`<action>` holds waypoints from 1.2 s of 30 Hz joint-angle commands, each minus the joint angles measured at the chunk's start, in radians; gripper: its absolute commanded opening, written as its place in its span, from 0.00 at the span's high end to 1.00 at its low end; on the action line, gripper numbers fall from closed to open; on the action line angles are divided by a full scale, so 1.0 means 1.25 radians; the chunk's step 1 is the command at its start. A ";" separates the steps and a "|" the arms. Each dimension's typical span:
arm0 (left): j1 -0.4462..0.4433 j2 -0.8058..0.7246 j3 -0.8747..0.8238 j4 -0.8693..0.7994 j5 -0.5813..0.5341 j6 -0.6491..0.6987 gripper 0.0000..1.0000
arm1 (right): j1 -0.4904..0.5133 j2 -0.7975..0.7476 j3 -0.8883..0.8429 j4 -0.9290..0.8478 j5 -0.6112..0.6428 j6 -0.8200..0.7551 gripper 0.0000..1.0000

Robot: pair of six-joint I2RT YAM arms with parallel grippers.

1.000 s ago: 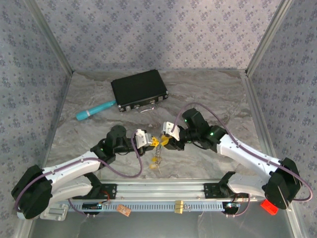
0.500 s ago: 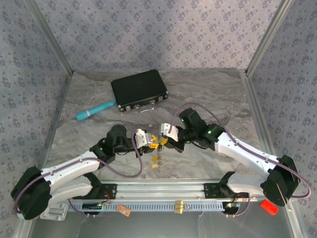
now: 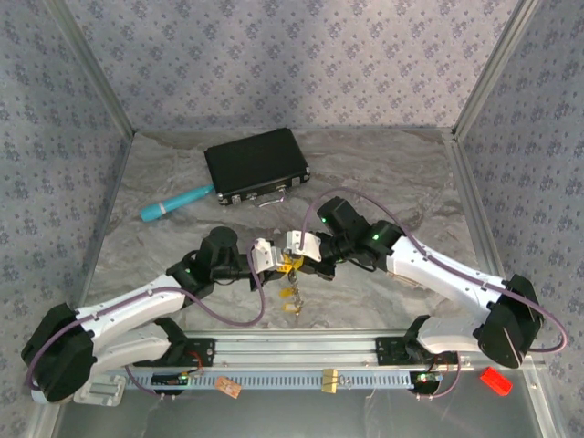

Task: Put the keys on the keyring

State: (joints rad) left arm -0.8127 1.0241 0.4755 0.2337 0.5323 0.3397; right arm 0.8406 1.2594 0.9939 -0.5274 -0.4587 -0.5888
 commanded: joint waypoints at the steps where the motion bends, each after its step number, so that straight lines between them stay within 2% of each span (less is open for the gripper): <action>1: -0.002 0.001 0.026 0.010 0.024 0.010 0.99 | 0.004 -0.017 0.012 0.007 -0.021 -0.001 1.00; 2: -0.002 0.001 0.024 0.012 0.026 0.010 1.00 | 0.001 -0.027 0.001 0.021 -0.020 0.009 0.96; 5: -0.002 -0.004 0.016 0.026 0.023 0.007 1.00 | -0.019 -0.062 -0.041 0.062 -0.011 0.053 0.71; 6: -0.003 -0.005 0.013 0.035 0.022 0.004 1.00 | -0.027 -0.076 -0.059 0.076 -0.005 0.076 0.68; 15: -0.002 -0.011 -0.006 0.070 0.012 -0.001 1.00 | -0.028 -0.139 -0.157 0.158 0.025 0.198 0.65; 22: -0.002 -0.018 -0.007 0.066 0.014 0.003 1.00 | -0.027 -0.108 -0.144 0.181 0.027 0.198 0.68; 25: -0.002 -0.019 -0.009 0.065 0.013 0.004 1.00 | -0.026 -0.097 -0.139 0.180 0.020 0.195 0.75; 30: -0.002 -0.019 -0.009 0.064 0.011 0.007 1.00 | -0.028 -0.098 -0.139 0.175 0.004 0.196 0.99; 36: -0.003 -0.030 -0.018 0.090 0.011 0.000 1.00 | -0.042 -0.093 -0.143 0.151 -0.005 0.197 1.00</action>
State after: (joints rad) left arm -0.8127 1.0183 0.4648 0.2691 0.5304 0.3393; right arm 0.7975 1.1370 0.8032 -0.3180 -0.4412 -0.3504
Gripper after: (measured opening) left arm 0.043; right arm 0.053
